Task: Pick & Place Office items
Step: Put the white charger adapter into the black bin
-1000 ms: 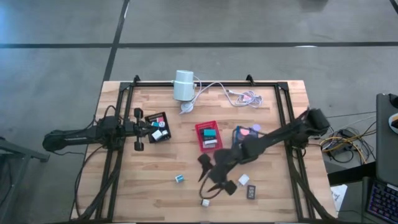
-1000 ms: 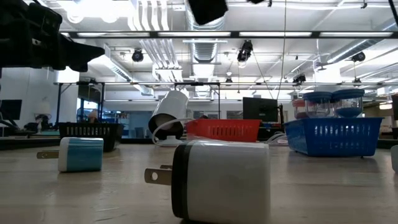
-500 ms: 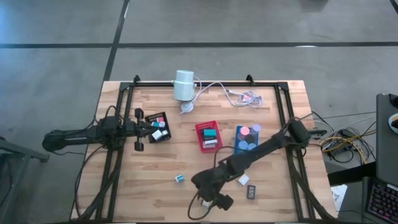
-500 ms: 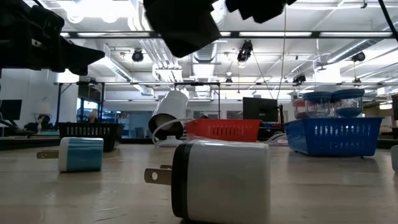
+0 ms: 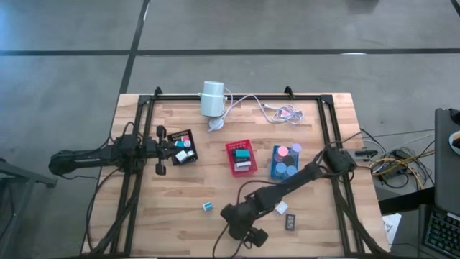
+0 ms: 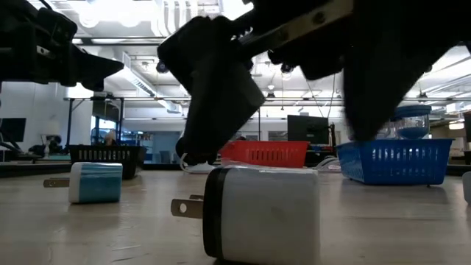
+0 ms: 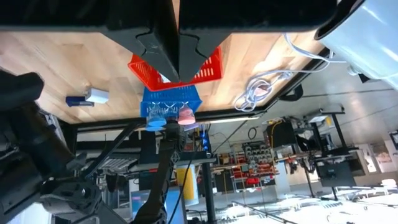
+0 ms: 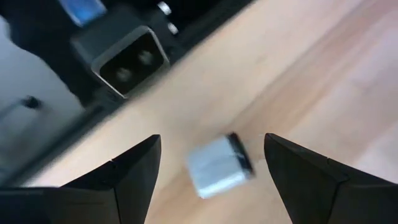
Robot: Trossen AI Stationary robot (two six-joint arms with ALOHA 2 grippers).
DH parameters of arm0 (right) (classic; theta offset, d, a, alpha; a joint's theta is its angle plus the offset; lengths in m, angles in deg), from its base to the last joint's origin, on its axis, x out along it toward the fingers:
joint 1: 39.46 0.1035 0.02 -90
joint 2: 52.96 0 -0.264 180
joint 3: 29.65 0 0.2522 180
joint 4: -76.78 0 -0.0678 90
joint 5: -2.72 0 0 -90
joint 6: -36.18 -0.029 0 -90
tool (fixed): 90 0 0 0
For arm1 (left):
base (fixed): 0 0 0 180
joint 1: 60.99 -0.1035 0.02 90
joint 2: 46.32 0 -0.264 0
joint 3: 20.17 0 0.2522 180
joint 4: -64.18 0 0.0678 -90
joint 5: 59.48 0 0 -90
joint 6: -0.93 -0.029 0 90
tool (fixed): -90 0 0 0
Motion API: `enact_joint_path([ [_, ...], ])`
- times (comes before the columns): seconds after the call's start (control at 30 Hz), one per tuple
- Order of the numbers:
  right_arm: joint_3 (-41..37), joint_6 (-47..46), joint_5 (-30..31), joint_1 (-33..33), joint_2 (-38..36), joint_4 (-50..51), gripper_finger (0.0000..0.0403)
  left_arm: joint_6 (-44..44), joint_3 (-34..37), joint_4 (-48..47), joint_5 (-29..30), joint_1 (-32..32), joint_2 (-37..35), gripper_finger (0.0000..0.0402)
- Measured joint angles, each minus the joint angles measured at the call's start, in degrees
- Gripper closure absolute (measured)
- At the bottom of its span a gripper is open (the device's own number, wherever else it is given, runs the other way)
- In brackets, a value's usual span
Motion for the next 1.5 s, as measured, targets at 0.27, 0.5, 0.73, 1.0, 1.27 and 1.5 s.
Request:
enact_joint_path([
  [0.27, 0.02, 3.94, 4.71, 0.67, 0.00, 0.04, 0.0115, 1.63, 0.02, 0.03, 0.02, 0.00, 0.50, 0.0401],
  [0.5, -0.04, 6.95, 4.79, 1.40, 0.59, 0.00, 0.0118, 1.63, 0.02, 0.04, 0.02, 0.00, 0.50, 0.0401],
  [0.73, -0.91, 7.83, 6.16, 1.49, 0.62, 0.04, 0.0136, 1.70, 0.02, 0.02, 0.04, 0.00, 0.50, 0.0401],
  [1.0, -1.84, 9.16, 7.76, 1.67, 0.62, -0.42, 0.0168, 2.09, 0.02, 0.02, 0.09, 0.00, 0.50, 0.0401],
  [1.27, -1.84, 9.46, 7.73, 1.63, 0.62, -0.94, 0.0206, 2.16, 0.02, 0.02, 0.15, -0.01, 0.50, 0.0401],
  [1.5, -1.84, 3.49, 7.68, 1.46, 0.61, -1.16, 0.0258, 2.49, 0.02, -0.62, 0.15, -0.01, 0.50, 0.0401],
])
